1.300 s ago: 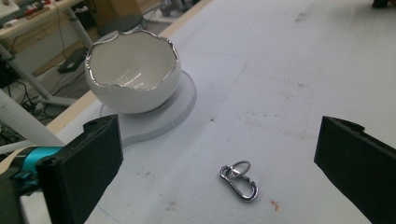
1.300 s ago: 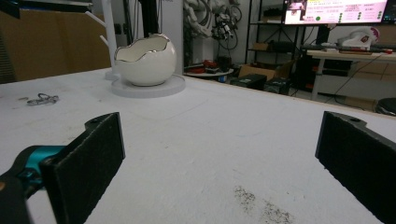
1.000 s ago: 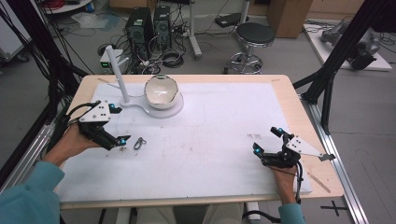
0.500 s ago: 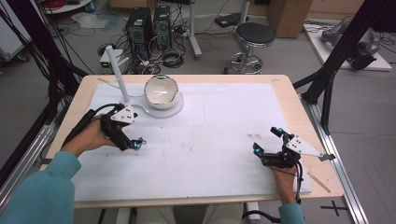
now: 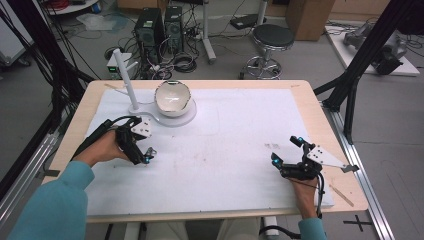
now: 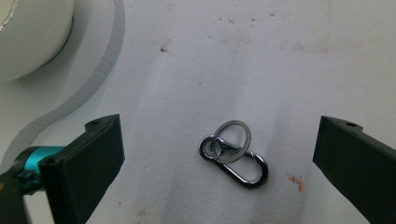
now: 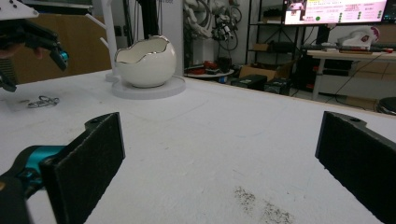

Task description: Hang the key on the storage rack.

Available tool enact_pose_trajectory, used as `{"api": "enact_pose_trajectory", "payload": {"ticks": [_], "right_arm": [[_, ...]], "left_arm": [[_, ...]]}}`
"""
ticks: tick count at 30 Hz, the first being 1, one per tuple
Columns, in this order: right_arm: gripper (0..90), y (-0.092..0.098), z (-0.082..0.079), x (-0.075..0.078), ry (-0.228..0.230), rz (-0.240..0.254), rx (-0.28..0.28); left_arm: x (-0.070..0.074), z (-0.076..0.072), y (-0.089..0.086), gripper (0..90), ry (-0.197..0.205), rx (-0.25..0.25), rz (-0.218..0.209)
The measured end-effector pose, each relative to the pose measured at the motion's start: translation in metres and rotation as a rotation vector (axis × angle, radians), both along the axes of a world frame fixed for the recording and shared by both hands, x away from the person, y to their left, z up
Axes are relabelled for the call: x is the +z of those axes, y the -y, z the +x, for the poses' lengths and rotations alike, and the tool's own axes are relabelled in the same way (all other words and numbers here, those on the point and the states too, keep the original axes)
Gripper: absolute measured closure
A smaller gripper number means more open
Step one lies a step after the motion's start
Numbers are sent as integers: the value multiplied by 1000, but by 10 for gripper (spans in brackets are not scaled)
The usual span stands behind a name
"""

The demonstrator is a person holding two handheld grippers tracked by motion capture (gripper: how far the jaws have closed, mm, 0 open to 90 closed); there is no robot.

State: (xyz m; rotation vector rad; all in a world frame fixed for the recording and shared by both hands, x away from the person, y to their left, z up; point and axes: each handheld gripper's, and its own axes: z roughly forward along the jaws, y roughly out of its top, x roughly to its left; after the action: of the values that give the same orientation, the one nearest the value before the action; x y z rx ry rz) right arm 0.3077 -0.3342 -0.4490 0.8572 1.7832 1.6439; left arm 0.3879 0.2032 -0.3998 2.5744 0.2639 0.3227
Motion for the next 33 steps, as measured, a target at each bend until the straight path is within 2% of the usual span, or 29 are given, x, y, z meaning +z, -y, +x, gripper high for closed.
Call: {"api": "enact_pose_trajectory", "payload": {"ticks": [4, 6, 8, 17, 20, 21, 25, 33], "right_arm": [[6, 0, 0, 0, 0, 0, 1], [6, 0, 0, 0, 0, 0, 1], [6, 0, 0, 0, 0, 0, 1], [6, 0, 0, 0, -7, 3, 2], [6, 0, 0, 0, -8, 4, 1], [6, 0, 0, 0, -8, 5, 2], [6, 0, 0, 0, -8, 5, 1], [6, 1, 0, 0, -4, 8, 2]], "left_arm": [[-3, 2, 1, 61, -18, -12, 18], [-4, 2, 1, 150, -34, -11, 28], [-6, 2, 1, 150, -38, -5, 23], [-7, 4, 0, 193, -52, 11, 55], [-8, 3, 1, 237, -57, -1, 64], [-8, 4, 1, 244, -57, -14, 80], [-11, 4, 3, 283, -68, -7, 90], [-12, 4, 3, 400, -60, 0, 105]]}}
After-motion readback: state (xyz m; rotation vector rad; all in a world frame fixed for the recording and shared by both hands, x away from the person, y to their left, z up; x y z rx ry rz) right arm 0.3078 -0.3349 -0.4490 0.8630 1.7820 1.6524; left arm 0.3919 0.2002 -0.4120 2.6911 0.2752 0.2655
